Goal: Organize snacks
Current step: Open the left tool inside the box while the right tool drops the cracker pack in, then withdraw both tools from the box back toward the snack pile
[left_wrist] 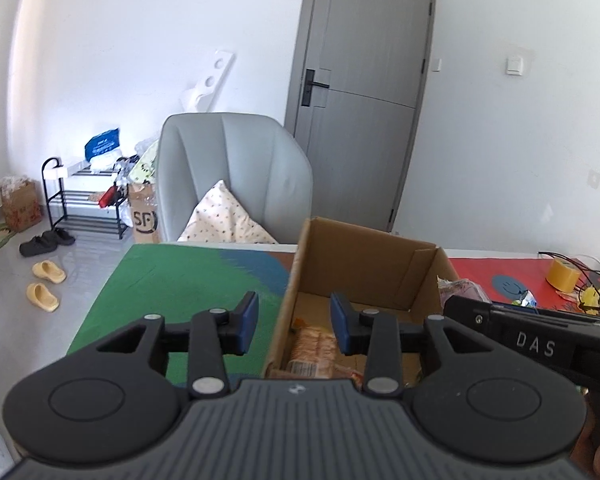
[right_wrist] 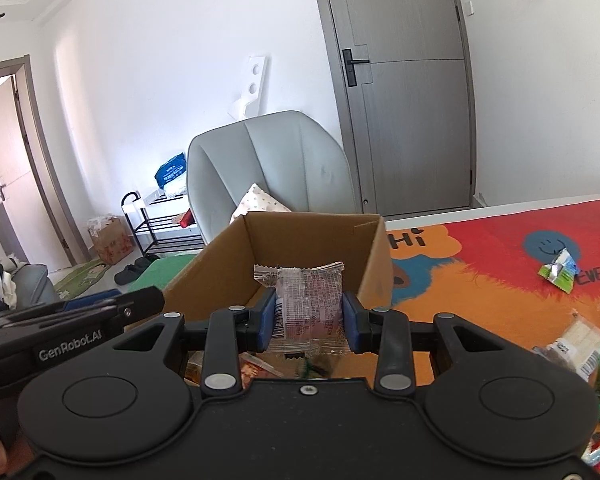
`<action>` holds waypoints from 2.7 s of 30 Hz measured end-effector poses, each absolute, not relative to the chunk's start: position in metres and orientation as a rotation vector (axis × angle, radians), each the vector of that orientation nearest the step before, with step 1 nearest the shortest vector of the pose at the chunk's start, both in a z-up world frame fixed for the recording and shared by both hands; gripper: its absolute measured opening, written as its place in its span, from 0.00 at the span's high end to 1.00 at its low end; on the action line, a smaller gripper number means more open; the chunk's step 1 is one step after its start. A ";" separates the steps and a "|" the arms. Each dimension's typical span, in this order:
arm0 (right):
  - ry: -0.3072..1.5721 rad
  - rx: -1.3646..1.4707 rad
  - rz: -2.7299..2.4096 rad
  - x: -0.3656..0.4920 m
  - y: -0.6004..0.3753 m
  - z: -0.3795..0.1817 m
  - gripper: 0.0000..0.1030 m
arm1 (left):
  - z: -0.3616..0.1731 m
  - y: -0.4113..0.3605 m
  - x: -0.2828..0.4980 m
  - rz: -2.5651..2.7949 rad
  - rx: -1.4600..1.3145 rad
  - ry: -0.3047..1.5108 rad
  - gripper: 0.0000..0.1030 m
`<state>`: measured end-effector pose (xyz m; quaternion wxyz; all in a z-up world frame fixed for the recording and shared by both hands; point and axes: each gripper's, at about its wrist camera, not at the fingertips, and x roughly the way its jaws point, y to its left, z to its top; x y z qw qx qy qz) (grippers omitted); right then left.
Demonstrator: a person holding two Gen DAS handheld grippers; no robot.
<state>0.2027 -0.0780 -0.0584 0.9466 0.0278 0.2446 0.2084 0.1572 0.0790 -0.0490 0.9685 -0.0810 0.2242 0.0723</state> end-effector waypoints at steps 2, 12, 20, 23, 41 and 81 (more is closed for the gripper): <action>0.502 0.059 0.444 0.203 -0.075 -0.057 0.64 | -0.049 0.081 0.155 0.161 -0.163 0.455 0.62; 0.497 0.117 0.419 0.191 -0.101 -0.048 0.56 | -0.041 0.077 0.140 0.230 -0.151 0.449 0.23; 0.528 0.138 0.379 0.173 -0.123 -0.055 0.48 | -0.041 0.066 0.128 0.233 -0.150 0.456 0.17; 0.526 0.133 0.353 0.165 -0.131 -0.057 0.37 | -0.041 0.059 0.123 0.224 -0.149 0.449 0.16; 0.473 0.162 0.224 0.128 -0.203 -0.065 0.00 | -0.045 0.003 0.106 0.178 -0.123 0.470 0.14; 0.552 0.276 0.077 0.121 -0.313 -0.118 0.14 | -0.084 -0.105 0.124 -0.047 -0.093 0.555 0.09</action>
